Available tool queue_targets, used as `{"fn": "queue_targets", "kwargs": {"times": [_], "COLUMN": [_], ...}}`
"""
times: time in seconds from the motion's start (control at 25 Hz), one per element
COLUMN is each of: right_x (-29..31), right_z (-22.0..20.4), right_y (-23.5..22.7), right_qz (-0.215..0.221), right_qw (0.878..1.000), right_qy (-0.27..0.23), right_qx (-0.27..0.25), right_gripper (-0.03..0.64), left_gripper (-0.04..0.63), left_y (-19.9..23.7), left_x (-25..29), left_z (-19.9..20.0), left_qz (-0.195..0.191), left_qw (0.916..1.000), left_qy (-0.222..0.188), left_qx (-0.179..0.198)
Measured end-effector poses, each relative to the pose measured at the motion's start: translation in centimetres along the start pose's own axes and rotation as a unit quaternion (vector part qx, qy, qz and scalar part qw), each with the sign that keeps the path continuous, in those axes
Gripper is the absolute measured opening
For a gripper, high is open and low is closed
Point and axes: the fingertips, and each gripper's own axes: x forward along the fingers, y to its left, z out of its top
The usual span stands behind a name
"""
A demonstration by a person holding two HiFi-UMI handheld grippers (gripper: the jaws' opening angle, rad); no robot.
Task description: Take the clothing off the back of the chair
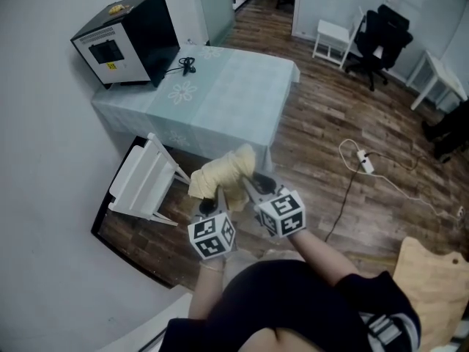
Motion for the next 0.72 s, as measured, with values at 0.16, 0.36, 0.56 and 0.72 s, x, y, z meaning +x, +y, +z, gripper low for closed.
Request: {"fn": "queue_targets", "kwargs": {"times": [0.16,0.36,0.56,0.72], "right_x": [-1.9,-3.9,-5.2,-5.8], "right_z": [-0.4,-0.9,-1.6,-2.0], "right_y": [-1.5,-2.9,-3.8,-4.3], "right_qz": [-0.008,-0.013,-0.017,-0.018], "right_qw": [1.0,1.0,1.0,1.0], "right_qy": [-0.004,-0.01,-0.014,-0.012], "right_qx": [0.002,0.003,0.003,0.003], "right_gripper": [0.091,0.091,0.091,0.091], "left_gripper": [0.06,0.06,0.06,0.06], "left_y": [-2.3,-4.6,-6.0,-6.7], "left_x": [-0.1,-0.1,-0.1,0.0], "left_z": [-0.7,-1.4,-2.3,-2.9], "left_qz": [-0.003,-0.008,-0.012,-0.014], "left_qw": [1.0,0.9999,0.9998,0.9998], "left_qy": [0.0,-0.002,-0.002,-0.001], "left_qx": [0.005,0.013,0.014,0.015]}}
